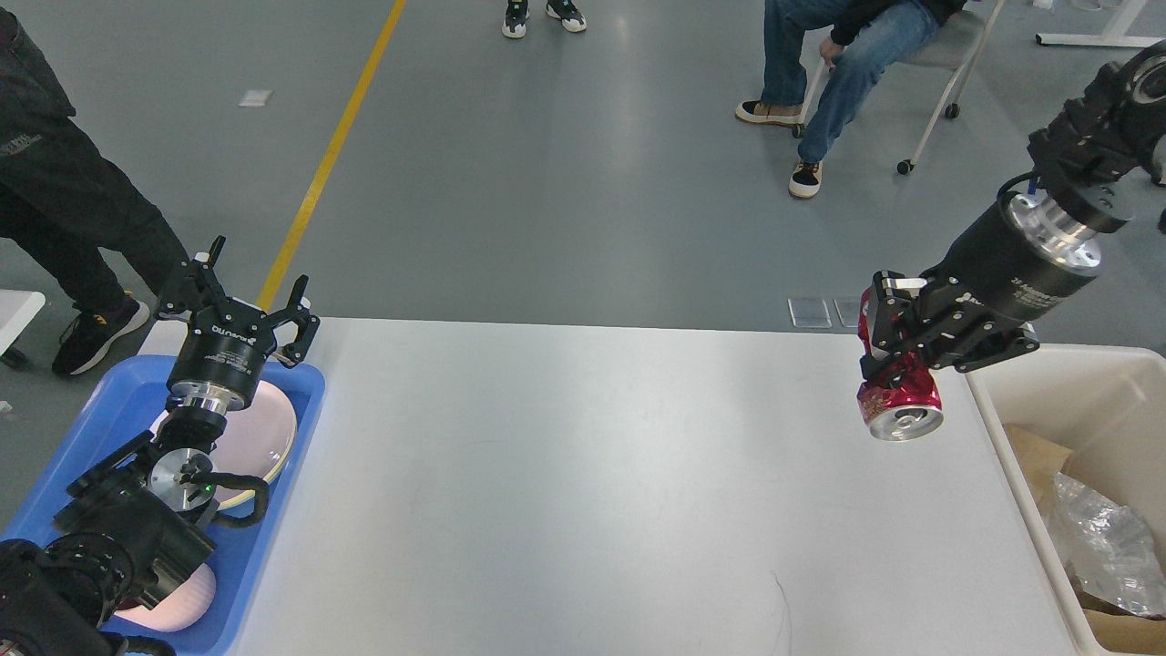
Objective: Tidy desktop
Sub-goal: 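Lift the red can and carry it over the white bin, then release the red can into the white bin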
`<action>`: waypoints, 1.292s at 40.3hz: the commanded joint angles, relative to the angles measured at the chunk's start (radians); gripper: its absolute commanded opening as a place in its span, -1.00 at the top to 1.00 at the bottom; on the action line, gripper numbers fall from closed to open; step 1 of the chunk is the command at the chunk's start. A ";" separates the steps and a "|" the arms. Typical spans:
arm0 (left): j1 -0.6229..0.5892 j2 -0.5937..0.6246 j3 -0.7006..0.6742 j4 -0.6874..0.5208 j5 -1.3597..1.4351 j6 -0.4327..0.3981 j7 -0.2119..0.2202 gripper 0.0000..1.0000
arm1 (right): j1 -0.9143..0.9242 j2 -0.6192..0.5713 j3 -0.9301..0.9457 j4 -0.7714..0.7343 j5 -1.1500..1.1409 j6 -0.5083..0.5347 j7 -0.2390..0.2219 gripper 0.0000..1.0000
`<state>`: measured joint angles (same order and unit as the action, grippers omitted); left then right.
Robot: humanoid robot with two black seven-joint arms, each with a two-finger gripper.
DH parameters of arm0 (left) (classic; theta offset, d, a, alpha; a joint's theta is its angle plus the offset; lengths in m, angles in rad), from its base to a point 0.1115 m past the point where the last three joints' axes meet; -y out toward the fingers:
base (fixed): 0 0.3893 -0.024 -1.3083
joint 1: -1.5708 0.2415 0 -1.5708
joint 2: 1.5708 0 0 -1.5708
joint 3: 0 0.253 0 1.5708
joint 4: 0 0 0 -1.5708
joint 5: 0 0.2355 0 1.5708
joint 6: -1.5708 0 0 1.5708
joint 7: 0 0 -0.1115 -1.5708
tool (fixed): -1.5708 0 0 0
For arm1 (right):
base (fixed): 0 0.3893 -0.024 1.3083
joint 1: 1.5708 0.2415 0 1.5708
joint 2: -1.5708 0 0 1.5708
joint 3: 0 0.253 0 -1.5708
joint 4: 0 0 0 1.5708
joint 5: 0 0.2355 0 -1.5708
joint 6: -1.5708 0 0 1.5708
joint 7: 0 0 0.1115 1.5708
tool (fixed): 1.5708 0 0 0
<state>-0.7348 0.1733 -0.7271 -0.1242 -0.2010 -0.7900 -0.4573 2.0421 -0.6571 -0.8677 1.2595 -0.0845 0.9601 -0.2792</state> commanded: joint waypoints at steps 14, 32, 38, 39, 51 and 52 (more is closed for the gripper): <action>0.000 0.000 0.000 0.000 0.000 0.000 -0.001 -0.93 | 0.018 -0.084 -0.152 -0.293 -0.196 0.000 -0.002 1.00; 0.000 0.000 0.000 0.000 0.000 0.000 0.000 -0.93 | -0.385 -0.058 -0.315 -0.509 -0.267 -0.354 0.000 1.00; 0.000 0.000 0.000 0.000 0.000 0.000 0.000 -0.93 | -0.626 -0.007 -0.312 -0.649 -0.264 -0.520 0.000 1.00; 0.000 0.000 0.000 0.000 0.000 0.000 0.000 -0.93 | -0.652 -0.003 -0.313 -0.661 -0.264 -0.538 0.000 1.00; 0.000 0.000 0.000 0.000 0.000 0.000 0.000 -0.93 | -0.867 0.079 -0.307 -0.787 -0.253 -0.646 0.000 1.00; 0.000 0.000 0.000 0.000 0.000 0.000 0.000 -0.93 | -0.894 0.102 -0.303 -0.805 -0.250 -0.667 0.000 1.00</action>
<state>-0.7348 0.1733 -0.7271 -0.1242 -0.2009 -0.7900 -0.4577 1.2232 -0.6034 -1.1792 0.5023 -0.3412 0.3335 -0.2790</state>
